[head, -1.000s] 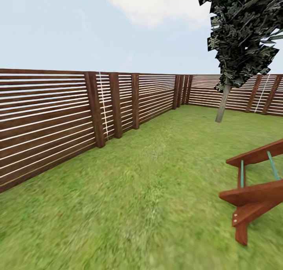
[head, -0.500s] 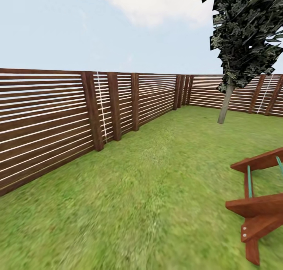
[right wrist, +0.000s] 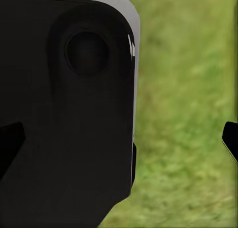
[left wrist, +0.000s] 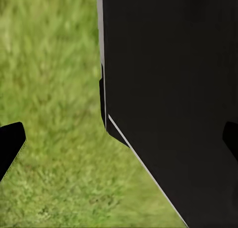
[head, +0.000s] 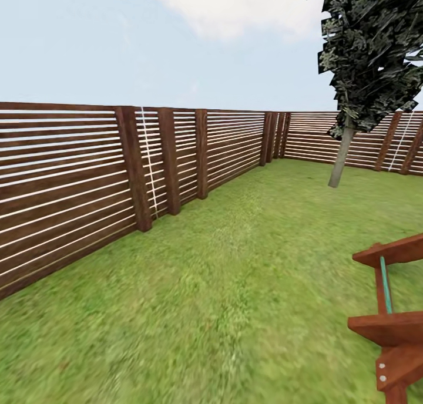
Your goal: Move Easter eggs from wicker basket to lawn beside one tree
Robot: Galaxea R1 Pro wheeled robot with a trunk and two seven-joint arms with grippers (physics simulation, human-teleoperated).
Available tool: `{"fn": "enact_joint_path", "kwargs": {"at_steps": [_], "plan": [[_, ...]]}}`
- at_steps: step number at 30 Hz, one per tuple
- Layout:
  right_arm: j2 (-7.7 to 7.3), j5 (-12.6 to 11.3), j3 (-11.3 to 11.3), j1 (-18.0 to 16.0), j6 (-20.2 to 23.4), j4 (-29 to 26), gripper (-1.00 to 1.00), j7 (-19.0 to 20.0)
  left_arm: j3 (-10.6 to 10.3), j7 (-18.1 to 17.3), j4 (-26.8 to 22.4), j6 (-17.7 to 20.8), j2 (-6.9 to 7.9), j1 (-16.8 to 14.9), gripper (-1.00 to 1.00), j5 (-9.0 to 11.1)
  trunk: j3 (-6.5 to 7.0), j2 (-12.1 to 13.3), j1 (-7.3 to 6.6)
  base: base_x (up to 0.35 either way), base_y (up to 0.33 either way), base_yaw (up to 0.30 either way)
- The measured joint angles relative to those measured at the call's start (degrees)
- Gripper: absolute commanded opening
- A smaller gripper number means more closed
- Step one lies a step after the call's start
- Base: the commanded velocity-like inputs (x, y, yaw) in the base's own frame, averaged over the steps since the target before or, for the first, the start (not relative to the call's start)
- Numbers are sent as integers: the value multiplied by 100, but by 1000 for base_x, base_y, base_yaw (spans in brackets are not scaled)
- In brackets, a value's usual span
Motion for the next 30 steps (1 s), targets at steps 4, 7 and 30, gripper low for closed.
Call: {"fn": "enact_joint_path", "kwargs": {"at_steps": [4, 7, 30], "plan": [[0, 0, 0, 0, 0, 0, 100, -2, 0, 0, 0, 0, 0, 0, 100, 0, 0, 0, 0, 338, 0, 0], [0, 0, 0, 0, 0, 0, 100, -3, 0, 0, 0, 0, 0, 0, 100, -2, 0, 0, 0, 338, 0, 0], [0, 0, 0, 0, 0, 0, 100, -1, 0, 0, 0, 0, 1, 0, 100, 0, 0, 0, 0, 338, 0, 0]]}}
